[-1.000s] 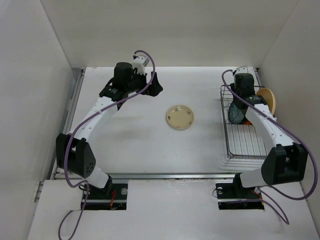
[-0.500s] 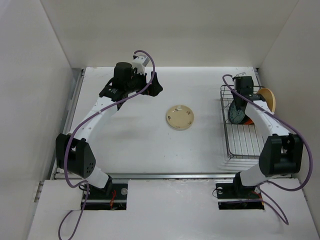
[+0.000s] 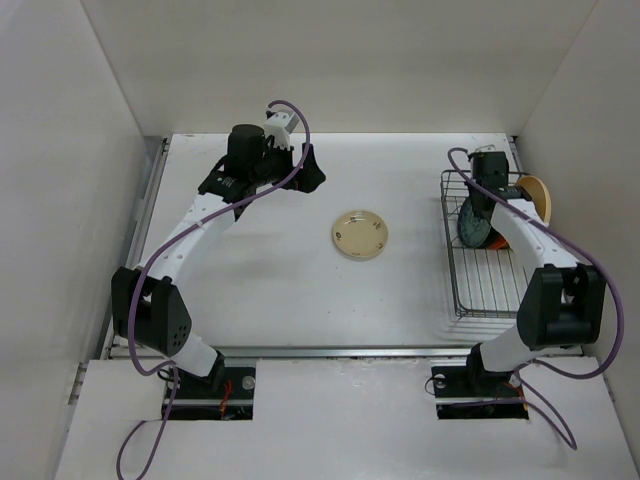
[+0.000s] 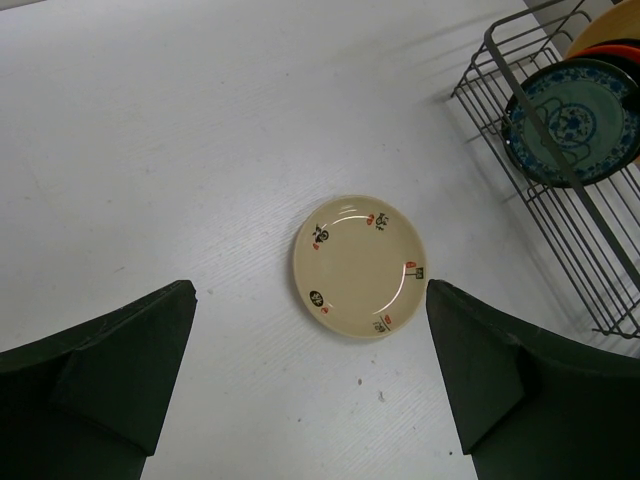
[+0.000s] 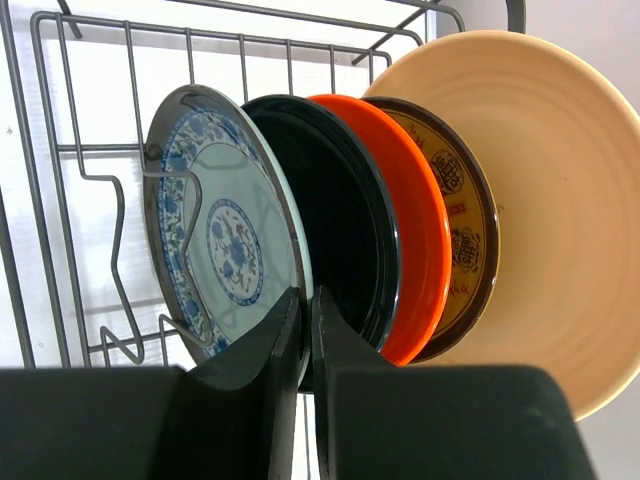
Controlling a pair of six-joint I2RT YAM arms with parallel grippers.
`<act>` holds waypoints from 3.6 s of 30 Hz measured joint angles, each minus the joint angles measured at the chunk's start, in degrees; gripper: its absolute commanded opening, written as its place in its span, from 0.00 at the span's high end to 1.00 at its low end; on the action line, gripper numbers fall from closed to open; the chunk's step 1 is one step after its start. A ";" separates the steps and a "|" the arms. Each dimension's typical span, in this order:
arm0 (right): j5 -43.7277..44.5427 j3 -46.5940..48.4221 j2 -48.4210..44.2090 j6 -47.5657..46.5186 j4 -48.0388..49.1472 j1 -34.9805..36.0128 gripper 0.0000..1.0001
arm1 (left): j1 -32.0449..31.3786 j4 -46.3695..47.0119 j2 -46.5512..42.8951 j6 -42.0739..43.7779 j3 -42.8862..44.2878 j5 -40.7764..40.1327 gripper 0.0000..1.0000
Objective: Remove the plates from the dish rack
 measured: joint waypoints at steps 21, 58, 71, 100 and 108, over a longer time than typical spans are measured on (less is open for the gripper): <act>4.22 -3.63 -23.12 1.14 11.08 0.00 1.00 | 0.00 0.04 -0.02 0.00 0.00 0.96 0.00; -65.66 16.44 0.90 11.19 0.87 15.28 1.00 | 0.00 1.86 2.38 0.31 0.00 20.65 0.38; -69.33 16.44 1.14 10.23 3.85 16.81 1.00 | -0.09 1.92 3.50 0.72 0.00 24.35 0.95; -37.90 10.45 -1.01 13.14 7.32 11.39 0.24 | 0.96 -9.35 18.12 -3.82 7.63 -15.13 1.00; -35.76 9.84 -7.89 13.14 7.43 9.57 0.23 | 1.14 -15.30 22.47 -5.38 10.54 -22.67 1.00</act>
